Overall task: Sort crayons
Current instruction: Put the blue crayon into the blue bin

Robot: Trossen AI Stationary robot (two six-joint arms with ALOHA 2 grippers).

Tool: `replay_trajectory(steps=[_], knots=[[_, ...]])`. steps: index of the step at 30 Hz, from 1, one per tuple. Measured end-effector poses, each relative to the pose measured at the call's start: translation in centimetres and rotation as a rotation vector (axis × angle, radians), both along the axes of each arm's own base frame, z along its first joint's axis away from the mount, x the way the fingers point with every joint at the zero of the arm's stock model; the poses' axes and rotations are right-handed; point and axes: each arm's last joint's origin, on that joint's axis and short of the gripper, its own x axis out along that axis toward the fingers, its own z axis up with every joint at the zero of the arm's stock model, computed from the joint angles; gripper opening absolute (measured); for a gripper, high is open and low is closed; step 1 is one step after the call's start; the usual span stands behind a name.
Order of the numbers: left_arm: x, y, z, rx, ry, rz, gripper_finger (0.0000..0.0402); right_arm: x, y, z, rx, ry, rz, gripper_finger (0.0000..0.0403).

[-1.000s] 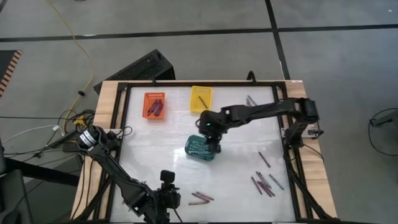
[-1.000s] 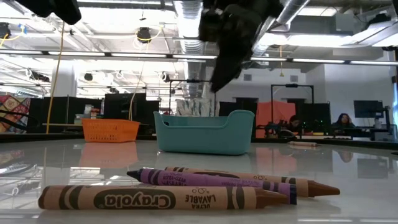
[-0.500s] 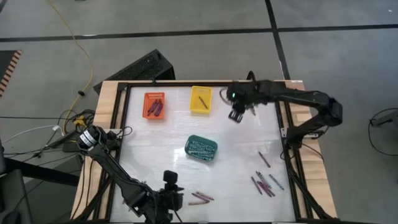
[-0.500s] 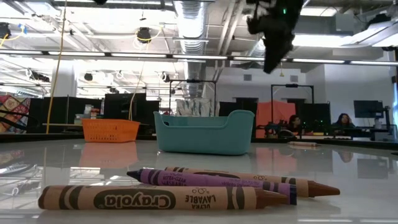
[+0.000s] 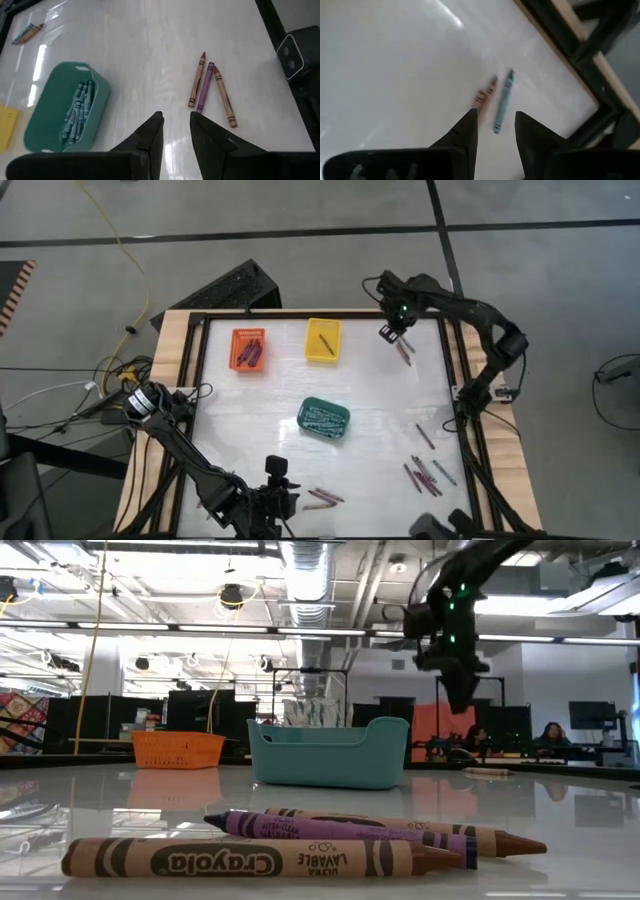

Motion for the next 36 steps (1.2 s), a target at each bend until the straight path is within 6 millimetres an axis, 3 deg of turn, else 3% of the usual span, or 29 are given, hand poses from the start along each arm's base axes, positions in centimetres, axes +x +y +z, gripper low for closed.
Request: replay_trajectory(steps=[6, 16, 27, 36], knots=[[0.1, -0.1, 0.1, -0.016, -0.011, 0.008, 0.0087, -1.4, -1.9, -2.9, 0.069, 0.055, -0.033, 0.0123], [0.2, 0.1, 0.0, -0.017, -0.01, 0.013, 0.0087, -3.7, -1.6, -8.4, 0.148, 0.034, -0.027, 0.0123], [0.3, 0.2, 0.0, -0.021, -0.011, 0.021, 0.0087, -4.1, -1.4, -10.1, 0.109, 0.011, -0.007, 0.0123], [0.3, 0.2, 0.0, -0.037, -0.009, 0.026, 0.0087, -4.5, -1.9, -10.3, 0.078, 0.022, -0.034, 0.0104]])
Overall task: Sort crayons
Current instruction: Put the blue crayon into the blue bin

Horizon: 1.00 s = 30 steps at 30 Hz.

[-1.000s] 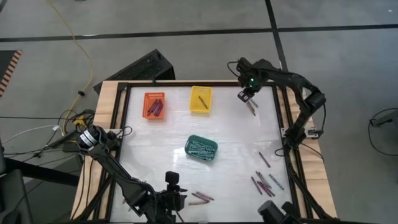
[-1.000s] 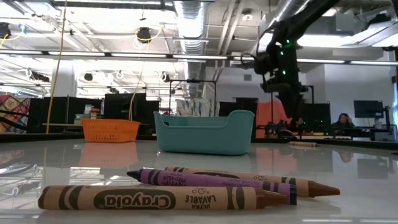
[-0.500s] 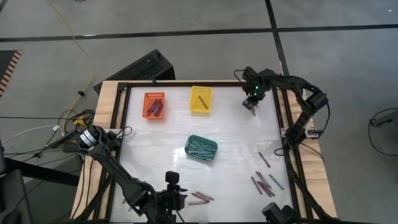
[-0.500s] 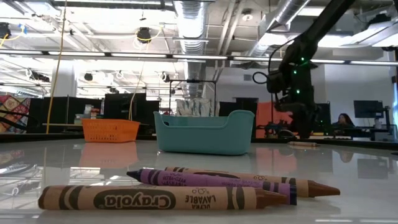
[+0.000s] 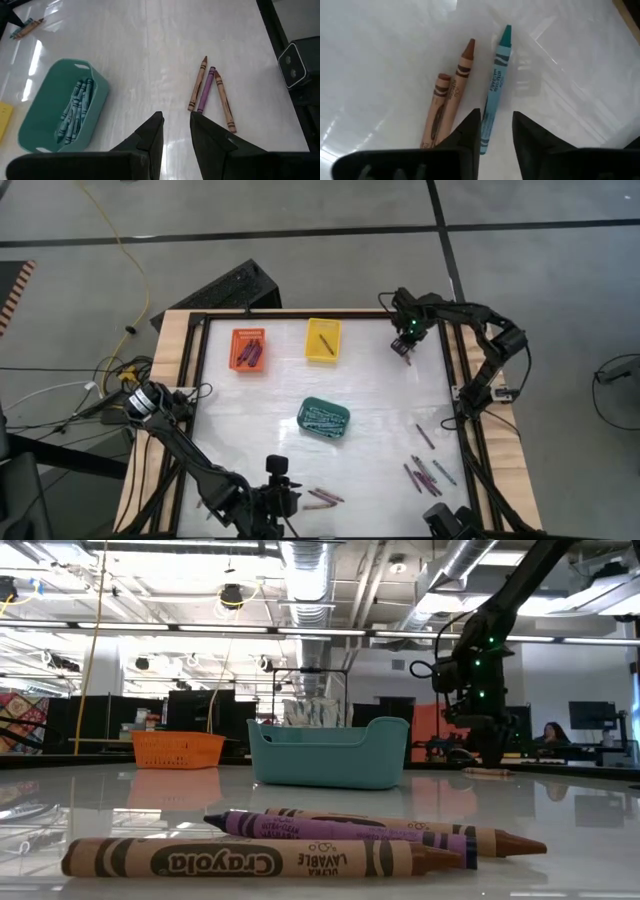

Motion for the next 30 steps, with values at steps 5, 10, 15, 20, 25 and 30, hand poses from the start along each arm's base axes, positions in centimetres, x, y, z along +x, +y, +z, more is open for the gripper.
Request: replay_trajectory(steps=[5, 10, 15, 20, 25, 30], knots=[[0.0, 0.0, 0.0, -0.006, -0.002, 0.005, 0.0087, -0.3, -0.1, -0.1, 0.004, 0.002, -0.009, 0.0072], [0.0, 0.0, 0.0, -0.011, -0.005, 0.007, 0.0087, -0.6, 0.5, -1.3, 0.023, -0.011, -0.006, 0.0052], [0.0, -0.2, 0.1, -0.021, -0.014, 0.003, 0.0087, -1.2, 1.4, -2.7, 0.041, 0.006, -0.012, 0.0047], [0.0, -0.2, 0.1, -0.023, -0.013, 0.001, 0.0087, -1.3, 1.5, -2.3, 0.021, 0.005, -0.035, 0.0017], [0.0, -0.2, 0.1, -0.021, -0.011, -0.001, 0.0087, -1.6, 1.9, -0.4, -0.011, -0.008, -0.058, 0.0005], [-0.2, 0.0, -0.1, 0.0, 0.014, -0.001, 0.0087, -1.4, 2.8, 2.9, -0.112, -0.048, -0.039, 0.0002]])
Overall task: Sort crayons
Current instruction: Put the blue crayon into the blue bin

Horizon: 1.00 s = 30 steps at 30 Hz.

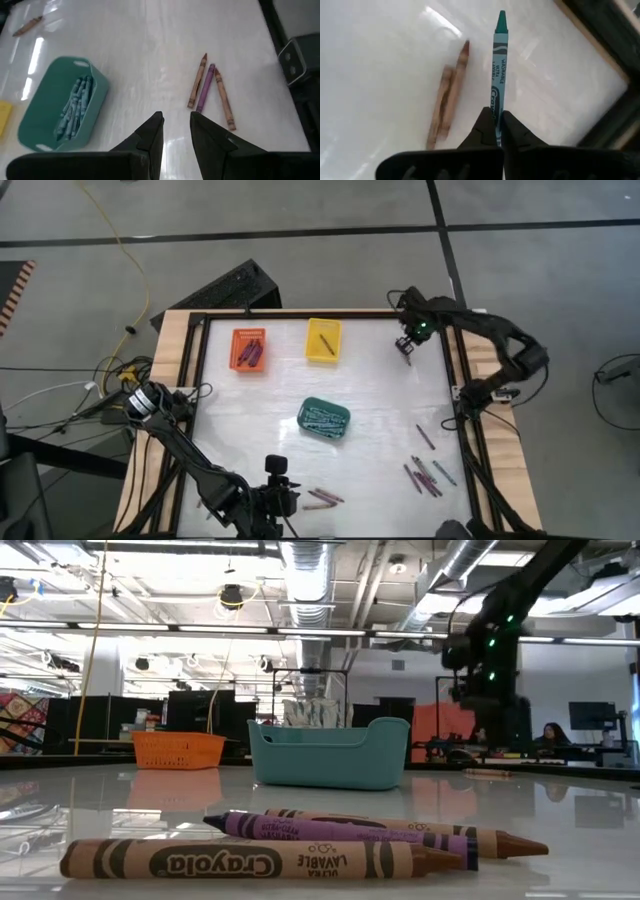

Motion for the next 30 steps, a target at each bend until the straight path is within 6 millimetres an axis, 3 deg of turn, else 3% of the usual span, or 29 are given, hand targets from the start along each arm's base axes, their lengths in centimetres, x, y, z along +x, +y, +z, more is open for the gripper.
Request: replay_trajectory(steps=[6, 16, 23, 30], knots=[[-0.2, 0.2, -0.2, -0.008, 0.043, 0.001, 0.0087, 0.9, 2.7, 4.5, -0.091, -0.104, 0.078, 0.0001], [-1.4, -0.1, -0.6, -0.004, 0.105, 0.015, 0.0087, 4.7, 10.6, 10.0, -0.112, -0.405, 0.336, 0.0], [-2.2, -0.6, -0.7, -0.006, 0.117, 0.014, 0.0087, 8.9, 17.2, 11.0, -0.07, -0.627, 0.574, 0.0], [-2.4, -0.8, -0.7, -0.016, 0.115, 0.016, 0.0087, 13.3, 22.4, 9.2, 0.003, -0.714, 0.726, 0.0]])
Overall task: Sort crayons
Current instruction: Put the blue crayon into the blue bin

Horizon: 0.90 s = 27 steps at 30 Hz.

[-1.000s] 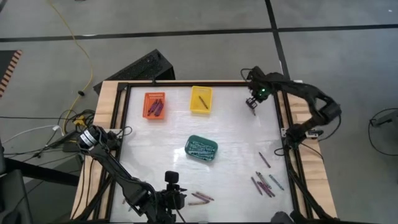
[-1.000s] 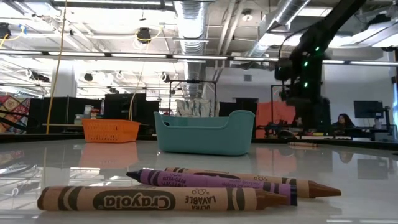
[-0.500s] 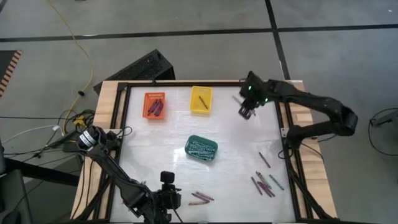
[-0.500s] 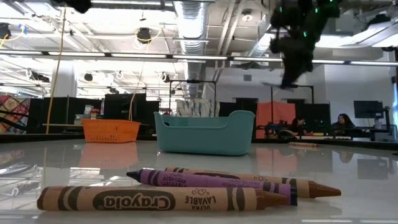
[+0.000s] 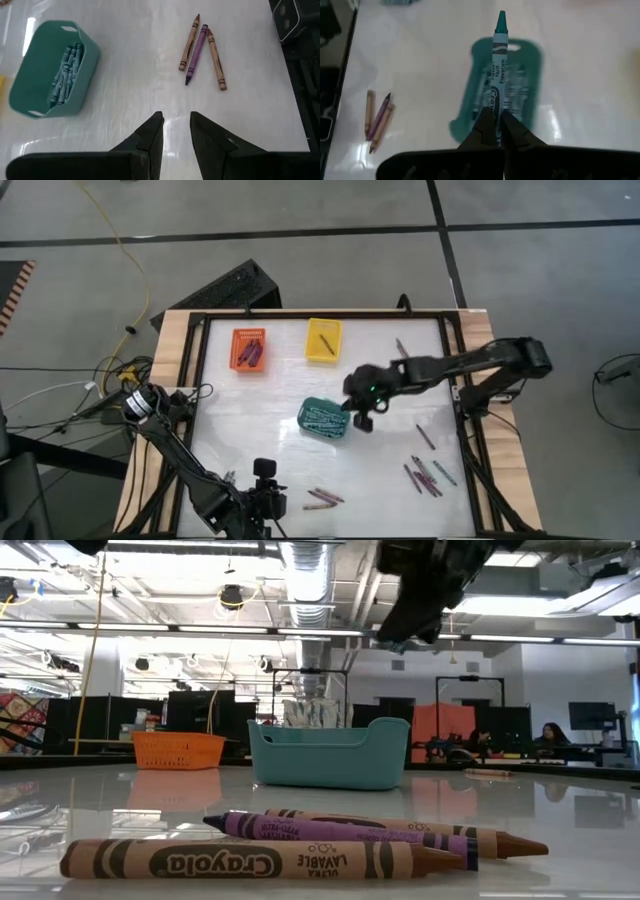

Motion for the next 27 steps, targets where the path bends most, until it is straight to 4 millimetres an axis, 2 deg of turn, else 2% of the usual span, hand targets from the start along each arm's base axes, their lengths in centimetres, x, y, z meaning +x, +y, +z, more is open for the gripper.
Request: replay_trajectory(steps=[5, 10, 15, 20, 27], knots=[[-0.2, -0.2, 0.0, -0.013, -0.004, 0.004, 0.0087, 2.9, 1.6, -1.4, -0.006, 0.049, 0.045, 0.0], [0.0, -0.4, 0.1, -0.047, -0.015, 0.003, 0.0087, 5.5, 1.5, -3.0, -0.017, 0.123, 0.039, 0.0], [0.1, -0.4, 0.1, -0.084, 0.015, -0.009, 0.0087, 6.5, 0.9, -3.6, -0.017, 0.171, 0.039, 0.0], [-1.1, -0.3, -0.4, -0.116, 0.117, 0.052, 0.0087, 6.8, 0.9, -4.2, 0.005, 0.193, 0.06, 0.0], [-3.8, 0.8, -1.0, -0.135, 0.228, 0.393, 0.0087, 6.9, 0.1, -4.2, 0.028, 0.19, 0.059, 0.0]])
